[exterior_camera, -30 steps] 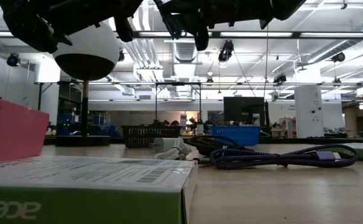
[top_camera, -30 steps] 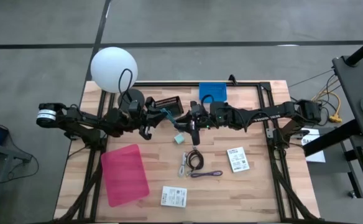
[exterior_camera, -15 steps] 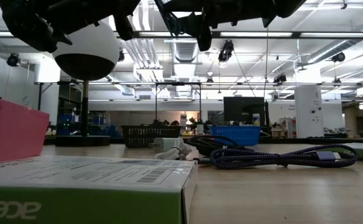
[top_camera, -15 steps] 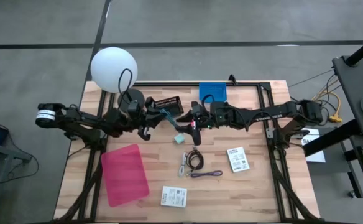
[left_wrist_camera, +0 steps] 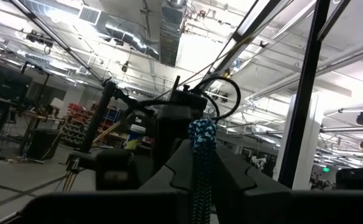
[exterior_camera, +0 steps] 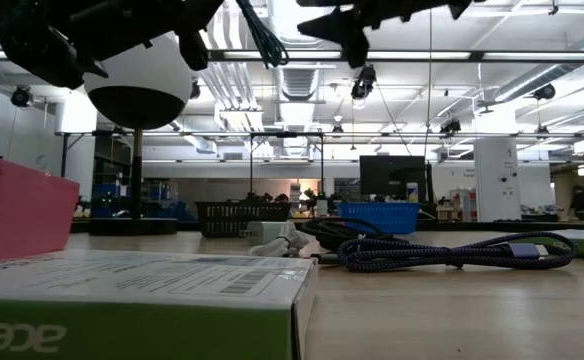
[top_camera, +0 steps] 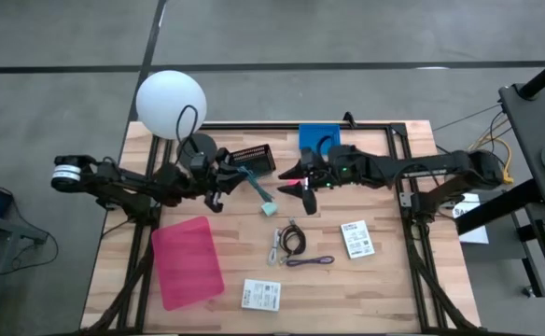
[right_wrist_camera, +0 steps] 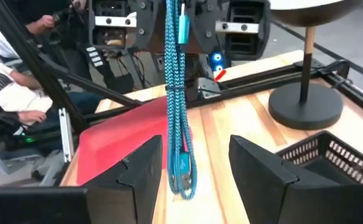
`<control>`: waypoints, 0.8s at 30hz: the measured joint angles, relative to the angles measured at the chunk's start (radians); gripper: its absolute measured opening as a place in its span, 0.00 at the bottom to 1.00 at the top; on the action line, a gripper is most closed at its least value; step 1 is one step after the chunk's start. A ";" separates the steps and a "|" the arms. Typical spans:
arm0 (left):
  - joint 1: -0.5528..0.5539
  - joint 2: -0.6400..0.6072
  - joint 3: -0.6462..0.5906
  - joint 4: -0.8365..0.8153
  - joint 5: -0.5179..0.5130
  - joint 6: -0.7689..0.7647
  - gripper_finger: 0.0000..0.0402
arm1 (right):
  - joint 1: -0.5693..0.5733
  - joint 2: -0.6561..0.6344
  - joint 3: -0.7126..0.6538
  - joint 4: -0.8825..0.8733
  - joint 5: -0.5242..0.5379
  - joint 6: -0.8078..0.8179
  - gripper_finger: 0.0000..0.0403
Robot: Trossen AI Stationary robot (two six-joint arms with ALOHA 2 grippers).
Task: Pick and place items into bin
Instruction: Put the blue patterned charger cable into the light pink bin
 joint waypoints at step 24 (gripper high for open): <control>-0.015 -0.344 0.005 -0.595 0.072 -0.075 0.03 | -0.003 -0.043 -0.005 -0.233 0.116 -0.050 0.43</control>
